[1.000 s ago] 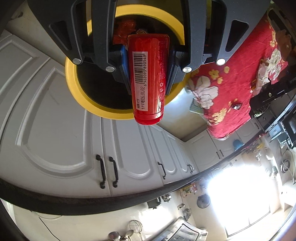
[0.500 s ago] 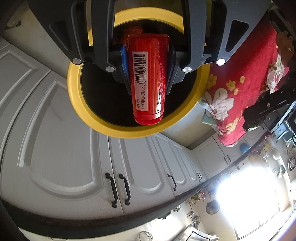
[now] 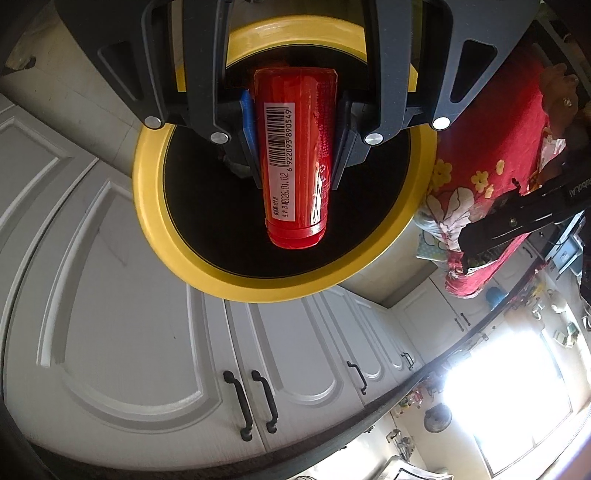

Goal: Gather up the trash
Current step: 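Open both tools over the bin to drop the can and green bag, then return both tools from the bin to the table above the remaining trash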

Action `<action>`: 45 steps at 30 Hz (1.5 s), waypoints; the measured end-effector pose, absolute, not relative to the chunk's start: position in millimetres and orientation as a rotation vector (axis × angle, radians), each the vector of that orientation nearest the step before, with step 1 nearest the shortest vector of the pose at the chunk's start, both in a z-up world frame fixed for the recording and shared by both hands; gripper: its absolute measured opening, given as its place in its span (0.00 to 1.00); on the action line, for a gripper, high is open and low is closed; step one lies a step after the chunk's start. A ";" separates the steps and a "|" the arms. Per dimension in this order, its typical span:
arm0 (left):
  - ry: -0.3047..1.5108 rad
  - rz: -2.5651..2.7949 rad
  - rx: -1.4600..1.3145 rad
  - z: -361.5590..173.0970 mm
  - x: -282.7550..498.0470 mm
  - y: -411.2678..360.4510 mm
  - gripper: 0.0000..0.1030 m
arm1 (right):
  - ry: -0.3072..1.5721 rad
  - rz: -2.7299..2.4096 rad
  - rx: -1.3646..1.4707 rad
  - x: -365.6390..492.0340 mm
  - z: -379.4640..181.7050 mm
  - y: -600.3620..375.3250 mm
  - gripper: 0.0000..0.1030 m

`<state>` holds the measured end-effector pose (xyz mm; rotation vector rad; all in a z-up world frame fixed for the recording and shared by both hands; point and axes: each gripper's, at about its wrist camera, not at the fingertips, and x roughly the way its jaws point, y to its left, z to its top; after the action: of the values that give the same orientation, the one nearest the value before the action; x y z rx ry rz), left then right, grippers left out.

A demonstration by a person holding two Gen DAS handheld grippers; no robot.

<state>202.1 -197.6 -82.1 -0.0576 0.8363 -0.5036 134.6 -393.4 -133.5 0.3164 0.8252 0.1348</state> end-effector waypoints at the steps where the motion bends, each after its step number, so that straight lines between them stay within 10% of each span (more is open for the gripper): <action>1: 0.838 -0.507 -0.059 -82.4 203.4 -198.4 0.29 | 0.827 0.132 0.318 134.5 -133.4 -393.9 0.31; 4: 0.829 -0.493 -0.070 -81.1 204.5 -194.7 0.58 | 0.803 0.099 0.319 131.5 -129.6 -397.5 0.54; 10: 0.823 -0.442 -0.090 -77.6 204.2 -182.1 0.89 | 0.763 0.067 0.321 127.4 -119.1 -403.5 0.62; 45: 0.567 -0.123 -0.039 -15.1 135.0 -54.3 0.89 | 0.583 0.251 0.137 112.3 -29.1 -303.6 0.85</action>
<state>135.0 -54.3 -15.1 -0.0389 0.5666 -0.1231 112.3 -303.6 -29.1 0.1371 0.5830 0.2505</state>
